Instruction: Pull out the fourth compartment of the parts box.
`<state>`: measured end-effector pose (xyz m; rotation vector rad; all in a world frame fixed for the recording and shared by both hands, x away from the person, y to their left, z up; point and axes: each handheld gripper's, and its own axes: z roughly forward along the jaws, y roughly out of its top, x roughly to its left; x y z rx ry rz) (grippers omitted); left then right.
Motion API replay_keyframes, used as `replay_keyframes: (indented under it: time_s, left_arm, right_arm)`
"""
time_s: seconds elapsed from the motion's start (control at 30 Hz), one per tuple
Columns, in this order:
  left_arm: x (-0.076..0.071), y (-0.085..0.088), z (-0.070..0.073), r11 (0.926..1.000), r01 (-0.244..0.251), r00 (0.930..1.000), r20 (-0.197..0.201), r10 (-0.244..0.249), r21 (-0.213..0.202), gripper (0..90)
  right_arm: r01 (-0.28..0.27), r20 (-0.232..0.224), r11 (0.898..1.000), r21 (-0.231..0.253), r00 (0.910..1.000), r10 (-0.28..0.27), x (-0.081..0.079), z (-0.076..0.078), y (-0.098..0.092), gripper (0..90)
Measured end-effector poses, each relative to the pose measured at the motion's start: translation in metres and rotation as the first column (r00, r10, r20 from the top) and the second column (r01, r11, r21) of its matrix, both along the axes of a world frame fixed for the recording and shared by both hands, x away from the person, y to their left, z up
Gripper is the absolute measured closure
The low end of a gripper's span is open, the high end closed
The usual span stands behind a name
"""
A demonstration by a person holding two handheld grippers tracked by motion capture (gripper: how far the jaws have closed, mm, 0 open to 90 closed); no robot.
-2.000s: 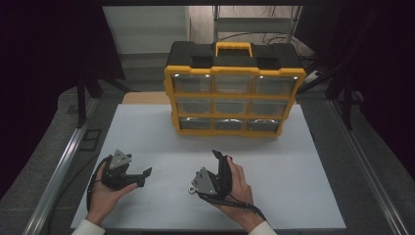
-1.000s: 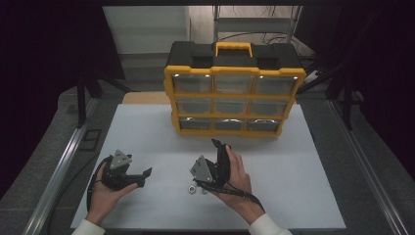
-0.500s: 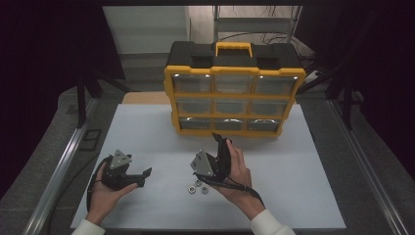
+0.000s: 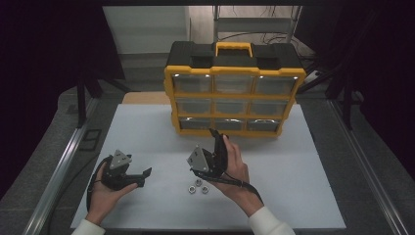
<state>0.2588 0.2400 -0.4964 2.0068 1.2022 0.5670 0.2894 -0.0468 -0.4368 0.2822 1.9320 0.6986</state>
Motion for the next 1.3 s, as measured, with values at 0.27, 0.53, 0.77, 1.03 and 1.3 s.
replay_keyframes:
  time_s: [0.27, 0.53, 0.77, 1.03, 1.3]
  left_arm:
    - [0.0, -0.001, 0.0, 1.0, -0.002, 1.0, 0.002, 0.002, -0.002, 12.1]
    - [0.0, -0.001, 0.0, 1.0, 0.0, 1.0, 0.001, 0.0, 0.0, 12.2]
    - [0.0, -0.001, 0.0, 1.0, 0.002, 1.0, 0.001, -0.002, 0.002, 12.2]
    - [0.0, -0.001, 0.0, 1.0, 0.002, 1.0, -0.003, -0.002, 0.004, 12.2]
    - [-0.001, 0.0, 0.003, 1.0, -0.001, 1.0, 0.007, 0.001, 0.0, 12.2]
  right_arm:
    - [0.012, 0.013, 1.0, -0.013, 0.9998, -0.012, 0.006, 0.001, 0.002, 14.2]
    - [0.021, 0.012, 1.0, -0.021, 0.9997, -0.02, 0.014, 0.0, 0.004, 14.2]
    - [0.015, 0.022, 1.0, -0.02, 0.9997, -0.015, 0.018, 0.004, 0.006, 14.4]
    - [0.018, 0.025, 1.0, 0.0, 0.9995, -0.018, 0.021, 0.009, 0.007, 14.5]
    - [0.021, 0.028, 1.0, 0.004, 0.9994, -0.021, 0.026, 0.01, 0.009, 14.7]
